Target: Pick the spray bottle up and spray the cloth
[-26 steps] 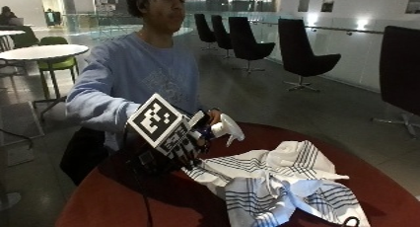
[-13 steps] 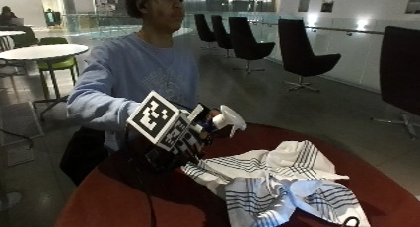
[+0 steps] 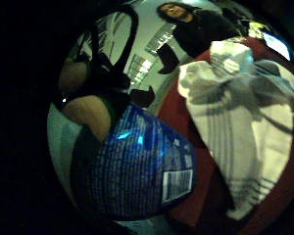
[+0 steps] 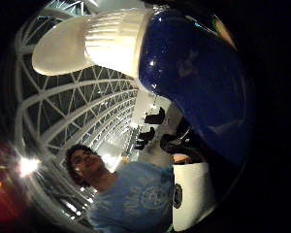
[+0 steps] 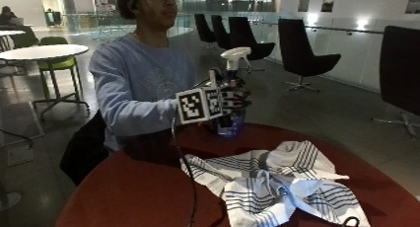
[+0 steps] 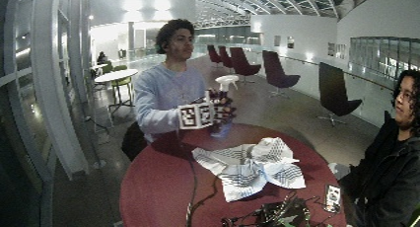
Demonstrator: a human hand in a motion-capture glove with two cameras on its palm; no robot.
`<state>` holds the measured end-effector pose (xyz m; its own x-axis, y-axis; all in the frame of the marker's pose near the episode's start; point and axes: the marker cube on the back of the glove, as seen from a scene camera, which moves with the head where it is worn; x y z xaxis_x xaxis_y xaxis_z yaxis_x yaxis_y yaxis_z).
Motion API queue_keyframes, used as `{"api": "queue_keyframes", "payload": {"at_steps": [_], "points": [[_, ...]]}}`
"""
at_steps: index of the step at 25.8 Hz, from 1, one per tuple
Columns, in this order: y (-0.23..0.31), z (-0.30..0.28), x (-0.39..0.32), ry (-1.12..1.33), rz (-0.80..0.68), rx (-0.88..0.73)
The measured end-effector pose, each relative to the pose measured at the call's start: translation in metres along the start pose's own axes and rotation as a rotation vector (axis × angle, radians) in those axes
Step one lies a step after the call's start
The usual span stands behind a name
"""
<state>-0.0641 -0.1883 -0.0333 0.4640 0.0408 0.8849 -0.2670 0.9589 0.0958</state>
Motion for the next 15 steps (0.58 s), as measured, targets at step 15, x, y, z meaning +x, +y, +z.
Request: {"api": "queue_keyframes", "payload": {"at_steps": [15], "points": [[-0.014, 0.148, 0.038, 0.073, -0.077, -0.099]]}}
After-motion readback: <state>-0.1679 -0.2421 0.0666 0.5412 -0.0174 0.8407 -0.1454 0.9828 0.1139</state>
